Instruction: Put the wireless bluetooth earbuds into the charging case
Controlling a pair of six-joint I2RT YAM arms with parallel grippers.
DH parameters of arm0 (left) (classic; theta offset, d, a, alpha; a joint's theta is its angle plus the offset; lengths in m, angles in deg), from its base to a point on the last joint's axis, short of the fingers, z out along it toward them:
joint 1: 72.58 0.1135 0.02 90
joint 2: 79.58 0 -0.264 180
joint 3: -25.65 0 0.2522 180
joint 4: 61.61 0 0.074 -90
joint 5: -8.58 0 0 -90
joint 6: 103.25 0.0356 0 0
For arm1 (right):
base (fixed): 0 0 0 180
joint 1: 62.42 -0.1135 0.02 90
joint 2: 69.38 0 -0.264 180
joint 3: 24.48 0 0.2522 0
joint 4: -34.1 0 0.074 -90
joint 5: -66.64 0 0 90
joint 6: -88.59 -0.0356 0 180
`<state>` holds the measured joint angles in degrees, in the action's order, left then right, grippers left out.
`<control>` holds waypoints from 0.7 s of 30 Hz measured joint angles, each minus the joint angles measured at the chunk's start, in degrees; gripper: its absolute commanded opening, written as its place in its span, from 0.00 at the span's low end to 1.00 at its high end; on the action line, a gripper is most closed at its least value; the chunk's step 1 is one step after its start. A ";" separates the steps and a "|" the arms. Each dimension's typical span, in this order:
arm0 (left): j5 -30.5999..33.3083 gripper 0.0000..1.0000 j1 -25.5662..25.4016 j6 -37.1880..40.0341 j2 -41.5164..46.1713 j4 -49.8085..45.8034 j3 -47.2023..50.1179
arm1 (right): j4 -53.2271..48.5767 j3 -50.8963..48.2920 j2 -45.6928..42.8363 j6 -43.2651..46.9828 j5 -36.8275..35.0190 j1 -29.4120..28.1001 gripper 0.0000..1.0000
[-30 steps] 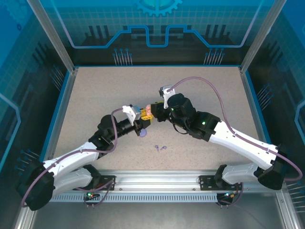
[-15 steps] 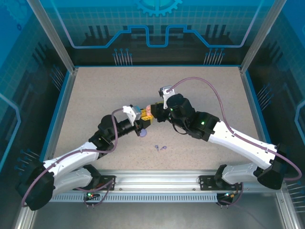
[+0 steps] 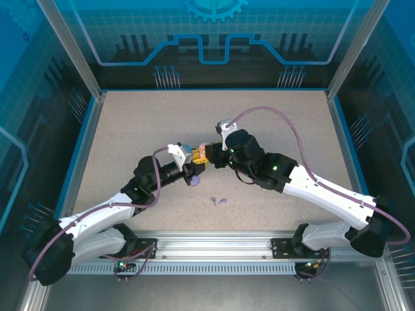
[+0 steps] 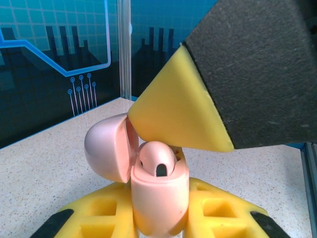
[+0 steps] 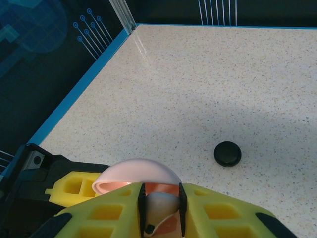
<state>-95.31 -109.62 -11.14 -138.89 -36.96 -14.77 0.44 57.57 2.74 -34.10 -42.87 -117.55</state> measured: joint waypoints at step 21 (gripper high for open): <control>-0.07 0.01 0.00 -0.72 0.00 2.34 0.00 | -0.22 -2.01 -9.90 2.78 20.81 13.29 0.80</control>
<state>-95.37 -109.62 -11.86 -138.89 -34.62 -14.77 0.22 55.56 -7.16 -31.32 -22.06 -104.27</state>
